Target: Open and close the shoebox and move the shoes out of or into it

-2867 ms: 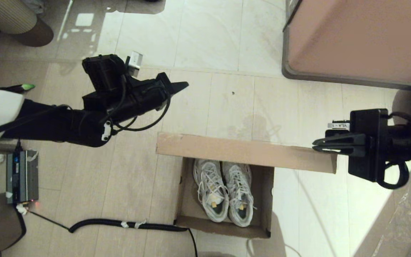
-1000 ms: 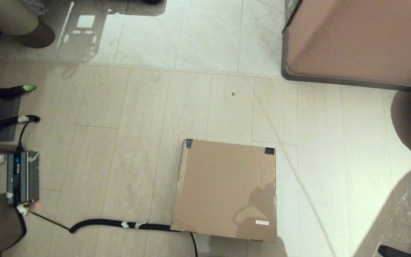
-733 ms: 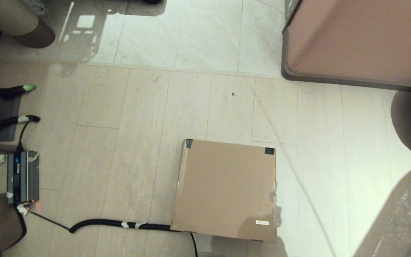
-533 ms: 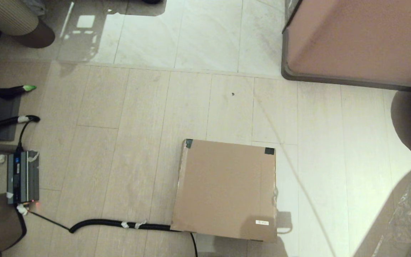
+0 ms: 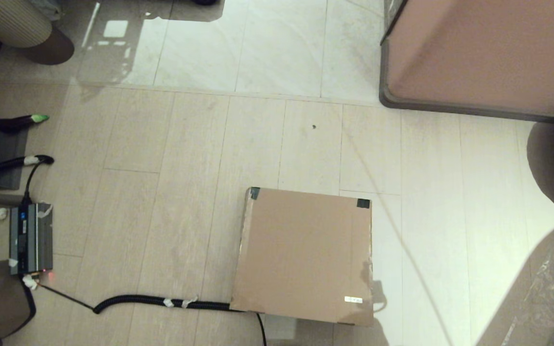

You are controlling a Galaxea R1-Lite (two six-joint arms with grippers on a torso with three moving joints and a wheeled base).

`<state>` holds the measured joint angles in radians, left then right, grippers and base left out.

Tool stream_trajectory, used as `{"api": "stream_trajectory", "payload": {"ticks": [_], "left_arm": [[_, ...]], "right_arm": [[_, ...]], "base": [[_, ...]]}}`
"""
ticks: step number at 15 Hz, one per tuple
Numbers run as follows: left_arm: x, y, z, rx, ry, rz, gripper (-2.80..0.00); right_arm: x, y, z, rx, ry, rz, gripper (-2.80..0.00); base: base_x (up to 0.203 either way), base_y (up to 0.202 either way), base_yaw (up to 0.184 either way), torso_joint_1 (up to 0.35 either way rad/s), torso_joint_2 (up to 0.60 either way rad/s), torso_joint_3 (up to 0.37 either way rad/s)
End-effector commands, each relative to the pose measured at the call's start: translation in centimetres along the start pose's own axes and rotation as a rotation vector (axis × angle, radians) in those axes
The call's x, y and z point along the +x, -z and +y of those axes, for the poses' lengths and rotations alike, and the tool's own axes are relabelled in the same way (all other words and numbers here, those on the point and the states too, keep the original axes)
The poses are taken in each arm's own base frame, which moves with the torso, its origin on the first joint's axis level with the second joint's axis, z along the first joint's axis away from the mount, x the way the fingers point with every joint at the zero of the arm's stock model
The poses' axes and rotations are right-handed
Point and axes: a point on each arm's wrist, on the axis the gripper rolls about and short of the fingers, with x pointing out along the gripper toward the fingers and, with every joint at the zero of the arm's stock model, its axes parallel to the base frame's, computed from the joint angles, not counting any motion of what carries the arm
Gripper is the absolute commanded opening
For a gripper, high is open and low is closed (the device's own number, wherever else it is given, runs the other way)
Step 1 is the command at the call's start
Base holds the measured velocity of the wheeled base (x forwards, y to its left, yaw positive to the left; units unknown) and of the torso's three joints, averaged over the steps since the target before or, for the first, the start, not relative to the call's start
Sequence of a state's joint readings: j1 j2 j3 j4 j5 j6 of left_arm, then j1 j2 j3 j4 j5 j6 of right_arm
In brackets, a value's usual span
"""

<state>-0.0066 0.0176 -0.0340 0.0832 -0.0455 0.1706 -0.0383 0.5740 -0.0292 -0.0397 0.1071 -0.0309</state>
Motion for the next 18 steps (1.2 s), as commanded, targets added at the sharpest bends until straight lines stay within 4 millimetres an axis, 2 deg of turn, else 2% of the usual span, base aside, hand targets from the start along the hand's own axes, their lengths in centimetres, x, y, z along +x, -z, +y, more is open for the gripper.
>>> {"api": "stream_trajectory", "payload": {"ticks": [1, 3, 6, 9, 10, 12, 15, 18], "left_arm": [[-0.1, 0.0, 0.0, 0.005, -0.01, -0.016, -2.8], [-0.2, 0.0, 0.0, 0.004, -0.013, -0.013, -2.8], [-0.1, 0.0, 0.0, -0.026, -0.013, -0.019, -2.8], [-0.1, 0.1, 0.0, -0.037, -0.019, -0.015, -2.8], [-0.1, 0.1, 0.0, -0.04, -0.023, -0.014, -2.8], [-0.1, 0.1, 0.0, -0.045, -0.025, -0.014, -2.8], [-0.1, 0.1, 0.0, -0.041, -0.018, -0.017, -2.8], [-0.1, 0.1, 0.0, -0.116, -0.045, -0.015, -2.8]], "right_arm": [[-2.0, 0.6, 0.1, -0.015, 0.058, -0.204, -2.8], [-3.1, 1.2, 0.1, -0.036, 0.12, -0.332, -2.8], [-4.5, 2.5, 0.2, -0.072, 0.126, -0.506, -2.8], [-4.8, 1.9, 0.2, -0.082, 0.123, -0.663, -2.8], [-4.7, 1.9, 0.2, -0.083, 0.127, -0.679, -2.8], [-4.2, 2.6, 0.1, -0.071, 0.143, -0.585, -2.8], [-3.8, 3.4, 0.3, -0.101, 0.065, -0.483, -2.8], [-3.7, 3.5, 0.3, -0.052, 0.061, -0.493, -2.8]], "base": [[0.0, 0.0, 0.0, 0.0, 0.0, 0.0], [0.0, 0.0, 0.0, 0.0, 0.0, 0.0], [0.0, 0.0, 0.0, 0.0, 0.0, 0.0], [0.0, 0.0, 0.0, 0.0, 0.0, 0.0], [0.0, 0.0, 0.0, 0.0, 0.0, 0.0], [0.0, 0.0, 0.0, 0.0, 0.0, 0.0], [0.0, 0.0, 0.0, 0.0, 0.0, 0.0], [0.0, 0.0, 0.0, 0.0, 0.0, 0.0]]}}
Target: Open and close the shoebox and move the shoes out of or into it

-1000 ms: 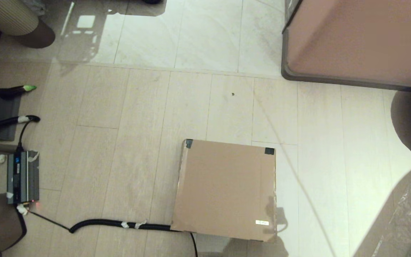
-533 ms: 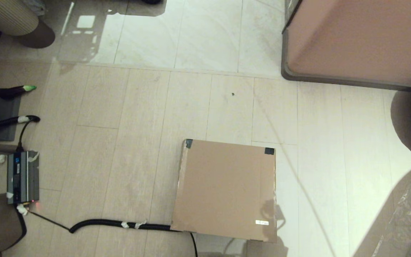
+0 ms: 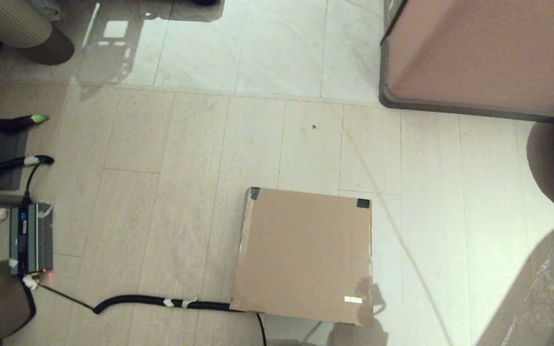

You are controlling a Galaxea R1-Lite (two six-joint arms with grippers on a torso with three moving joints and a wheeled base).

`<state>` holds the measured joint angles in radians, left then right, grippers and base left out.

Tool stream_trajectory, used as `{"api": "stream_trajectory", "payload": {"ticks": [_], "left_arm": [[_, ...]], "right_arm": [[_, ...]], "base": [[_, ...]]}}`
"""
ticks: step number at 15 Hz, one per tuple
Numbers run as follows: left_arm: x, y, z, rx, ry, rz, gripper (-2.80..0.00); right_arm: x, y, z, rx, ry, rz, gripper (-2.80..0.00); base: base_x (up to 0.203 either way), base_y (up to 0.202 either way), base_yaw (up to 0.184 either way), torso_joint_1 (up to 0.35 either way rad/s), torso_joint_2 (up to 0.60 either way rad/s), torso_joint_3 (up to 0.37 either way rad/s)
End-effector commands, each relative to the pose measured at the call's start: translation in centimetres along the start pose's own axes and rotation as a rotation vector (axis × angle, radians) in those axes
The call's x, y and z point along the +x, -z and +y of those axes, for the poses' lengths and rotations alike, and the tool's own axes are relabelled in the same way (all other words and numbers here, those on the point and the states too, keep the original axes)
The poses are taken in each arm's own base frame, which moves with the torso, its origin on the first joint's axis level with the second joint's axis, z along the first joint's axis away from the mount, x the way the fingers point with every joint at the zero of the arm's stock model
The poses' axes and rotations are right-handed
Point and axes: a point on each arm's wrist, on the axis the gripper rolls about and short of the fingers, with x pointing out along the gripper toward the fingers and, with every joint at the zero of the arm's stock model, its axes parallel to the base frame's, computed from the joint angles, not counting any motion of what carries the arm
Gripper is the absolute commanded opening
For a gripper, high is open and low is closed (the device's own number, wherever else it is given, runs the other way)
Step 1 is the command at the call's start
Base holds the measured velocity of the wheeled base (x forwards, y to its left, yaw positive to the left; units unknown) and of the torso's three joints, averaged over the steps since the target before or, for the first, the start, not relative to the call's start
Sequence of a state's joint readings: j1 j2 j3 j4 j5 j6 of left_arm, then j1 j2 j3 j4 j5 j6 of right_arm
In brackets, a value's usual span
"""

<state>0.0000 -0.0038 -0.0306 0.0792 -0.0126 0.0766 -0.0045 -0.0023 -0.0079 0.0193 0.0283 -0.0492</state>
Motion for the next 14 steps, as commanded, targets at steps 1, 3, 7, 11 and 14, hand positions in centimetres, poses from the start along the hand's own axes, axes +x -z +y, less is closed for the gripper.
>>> {"api": "stream_trajectory", "payload": {"ticks": [1, 3, 7, 11, 14], "left_arm": [[0.0, -0.04, 0.04, -0.056, -0.014, 0.002, -2.8], [0.0, -0.04, 0.04, -0.061, -0.016, 0.002, -2.8], [0.0, -0.04, 0.04, -0.066, -0.016, 0.002, -2.8], [0.0, -0.04, 0.04, -0.066, -0.016, 0.002, -2.8], [0.0, -0.04, 0.04, -0.066, -0.016, 0.002, -2.8]], "right_arm": [[0.08, 0.06, -0.01, 0.019, 0.004, -0.004, -2.8], [0.08, 0.05, -0.01, 0.032, 0.006, -0.006, -2.8], [0.08, 0.05, -0.01, 0.026, 0.007, -0.005, -2.8], [0.07, 0.01, -0.07, 0.043, 0.029, -0.007, -2.8], [0.08, 0.05, -0.06, 0.046, 0.029, -0.006, -2.8]], "base": [[0.0, 0.0, 0.0, 0.0, 0.0, 0.0], [0.0, 0.0, 0.0, 0.0, 0.0, 0.0], [0.0, 0.0, 0.0, 0.0, 0.0, 0.0], [0.0, 0.0, 0.0, 0.0, 0.0, 0.0], [0.0, 0.0, 0.0, 0.0, 0.0, 0.0]]}}
